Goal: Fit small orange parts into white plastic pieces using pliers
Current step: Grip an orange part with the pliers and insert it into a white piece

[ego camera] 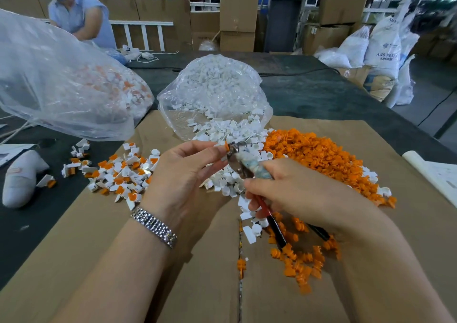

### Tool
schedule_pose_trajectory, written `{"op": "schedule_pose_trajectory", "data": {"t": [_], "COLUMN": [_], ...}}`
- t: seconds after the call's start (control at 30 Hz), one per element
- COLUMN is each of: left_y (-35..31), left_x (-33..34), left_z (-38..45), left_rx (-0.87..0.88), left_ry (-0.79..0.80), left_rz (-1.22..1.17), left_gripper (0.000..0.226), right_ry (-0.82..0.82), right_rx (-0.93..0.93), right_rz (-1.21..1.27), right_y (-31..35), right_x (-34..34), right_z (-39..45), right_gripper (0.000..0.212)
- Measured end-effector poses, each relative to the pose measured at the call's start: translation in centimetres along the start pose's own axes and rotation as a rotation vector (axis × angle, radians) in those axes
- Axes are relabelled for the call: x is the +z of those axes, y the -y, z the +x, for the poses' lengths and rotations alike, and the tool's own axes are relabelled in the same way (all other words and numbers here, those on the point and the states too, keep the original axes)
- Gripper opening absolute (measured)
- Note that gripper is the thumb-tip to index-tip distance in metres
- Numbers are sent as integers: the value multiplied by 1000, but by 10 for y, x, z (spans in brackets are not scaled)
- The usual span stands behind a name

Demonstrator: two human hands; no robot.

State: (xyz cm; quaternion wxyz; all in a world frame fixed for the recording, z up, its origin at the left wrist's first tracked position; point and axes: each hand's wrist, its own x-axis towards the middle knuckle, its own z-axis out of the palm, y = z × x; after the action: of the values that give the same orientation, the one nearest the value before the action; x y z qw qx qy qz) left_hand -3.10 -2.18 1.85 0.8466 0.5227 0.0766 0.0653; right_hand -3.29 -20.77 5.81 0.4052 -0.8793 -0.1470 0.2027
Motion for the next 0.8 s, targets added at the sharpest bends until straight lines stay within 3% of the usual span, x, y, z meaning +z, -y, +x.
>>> {"op": "schedule_pose_trajectory", "data": {"t": [0.2, 0.5, 0.63, 0.8], "left_y": [1, -2, -2, 0], "left_x": [-2, -2, -3, -5], "left_z": [1, 2, 3, 6], "left_rx": [12, -35, -25, -49], "left_ry": [-7, -20, -37, -25], "left_rz": [25, 37, 114, 108], "left_gripper": [12, 10, 19, 12], "right_ry": [-46, -99, -78, -127], "right_rx": [-69, -77, -52, -71], "right_rz": [-43, -55, -56, -133], "right_y": [1, -5, -5, -3], "right_x": [6, 12, 12, 17], "right_z": [1, 5, 6, 8], "right_gripper": [41, 50, 48, 48]}}
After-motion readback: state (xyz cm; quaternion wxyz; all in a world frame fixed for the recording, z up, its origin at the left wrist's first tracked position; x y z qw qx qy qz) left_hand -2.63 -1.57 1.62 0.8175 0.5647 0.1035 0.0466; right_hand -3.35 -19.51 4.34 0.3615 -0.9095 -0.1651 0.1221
